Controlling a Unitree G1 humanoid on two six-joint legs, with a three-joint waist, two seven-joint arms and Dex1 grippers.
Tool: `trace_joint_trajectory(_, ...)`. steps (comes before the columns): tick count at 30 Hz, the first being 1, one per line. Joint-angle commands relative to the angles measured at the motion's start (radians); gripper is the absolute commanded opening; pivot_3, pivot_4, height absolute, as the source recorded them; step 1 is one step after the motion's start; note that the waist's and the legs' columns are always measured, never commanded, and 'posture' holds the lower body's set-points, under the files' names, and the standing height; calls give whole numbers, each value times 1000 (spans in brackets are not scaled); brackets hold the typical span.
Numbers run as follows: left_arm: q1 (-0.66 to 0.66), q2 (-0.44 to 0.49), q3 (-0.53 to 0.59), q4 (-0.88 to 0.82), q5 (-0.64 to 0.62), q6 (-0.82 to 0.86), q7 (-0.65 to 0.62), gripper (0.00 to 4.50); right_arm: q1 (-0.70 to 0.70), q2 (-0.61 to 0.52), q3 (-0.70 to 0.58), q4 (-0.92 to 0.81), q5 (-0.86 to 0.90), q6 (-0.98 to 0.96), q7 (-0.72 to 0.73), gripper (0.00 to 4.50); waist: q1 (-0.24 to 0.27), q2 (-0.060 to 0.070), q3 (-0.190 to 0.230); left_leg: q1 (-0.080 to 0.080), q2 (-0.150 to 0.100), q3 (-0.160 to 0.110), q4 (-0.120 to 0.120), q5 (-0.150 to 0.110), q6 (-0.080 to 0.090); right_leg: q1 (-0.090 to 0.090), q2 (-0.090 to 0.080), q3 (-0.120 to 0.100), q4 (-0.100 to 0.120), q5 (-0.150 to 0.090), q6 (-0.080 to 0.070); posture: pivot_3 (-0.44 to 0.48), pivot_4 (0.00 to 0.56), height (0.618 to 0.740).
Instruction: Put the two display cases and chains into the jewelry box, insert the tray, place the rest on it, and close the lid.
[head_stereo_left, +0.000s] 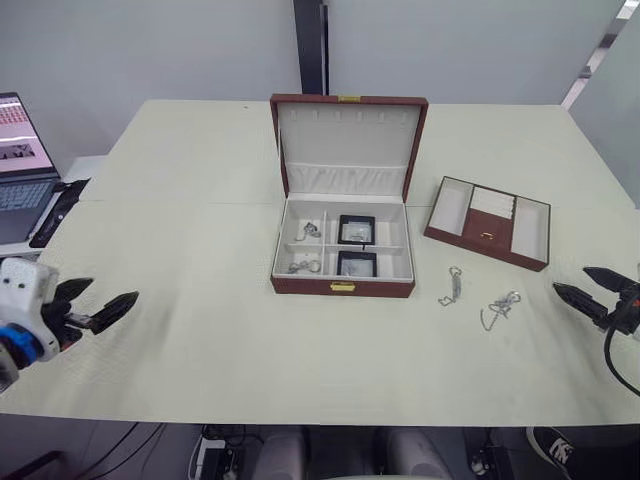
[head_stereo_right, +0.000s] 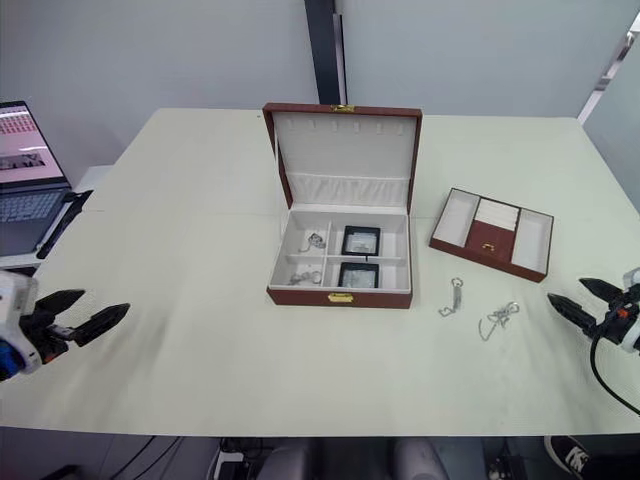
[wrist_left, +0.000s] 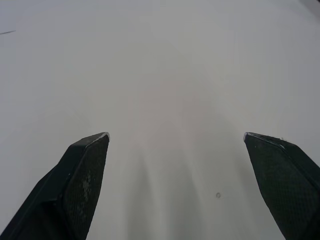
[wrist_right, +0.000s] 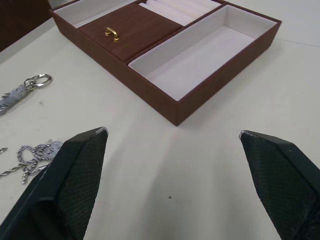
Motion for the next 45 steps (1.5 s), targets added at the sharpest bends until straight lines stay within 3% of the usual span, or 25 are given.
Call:
trace_joint_trajectory(1,-73,50,-46,-131,-60,39,-39,4477,-48,-88,4,-94,27,58,68,4500,1,0,0,0,0,0,0,0,0,0,0,0,0,0,0,0,150,740)
trace_joint_trajectory(5,-188,64,-155,-212,-123,100,-94,4477,-137,-172,65,-112,20,123,157,4500,0,0,0,0,0,0,0,0,0,0,0,0,0,0,0,0,150,740)
trace_joint_trajectory(10,-388,22,-375,-258,-129,105,-152,4477,-303,-240,225,-43,-48,138,296,4500,0,0,0,0,0,1,1,0,0,0,0,0,0,0,0,0,150,740)
trace_joint_trajectory(13,-535,-63,-518,-245,-117,84,-188,4477,-461,-232,348,66,-136,106,363,4500,0,1,0,0,-1,2,2,0,0,0,1,-1,0,0,0,0,150,740)
trace_joint_trajectory(19,-688,-222,-669,-183,-72,18,-220,4477,-681,-160,505,304,-303,-33,403,4500,-3,0,0,-2,0,3,2,0,-1,-3,1,-1,0,0,0,0,150,740)
trace_joint_trajectory(27,-738,-364,-777,-113,20,-121,-239,4477,-819,-67,601,546,-467,-192,359,4500,-1,0,0,-3,0,4,3,2,-4,-3,1,-1,0,0,0,0,150,740)
trace_joint_trajectory(39,-713,-421,-783,-118,41,-157,-223,4477,-879,1,612,734,-579,-289,237,4500,-2,0,0,-2,0,4,3,2,-4,-3,0,-1,1,0,0,0,150,740)
trace_joint_trajectory(41,-710,-424,-786,-120,40,-157,-226,4500,-886,7,606,747,-581,-294,233,4104,-2,0,0,-2,0,4,3,2,-4,-3,0,0,1,0,0,0,150,740)
trace_joint_trajectory(45,-714,-432,-788,-114,45,-158,-228,4500,-892,12,603,765,-589,-307,224,2819,0,0,0,-2,-1,4,4,2,-4,-3,0,-1,1,0,0,0,150,740)
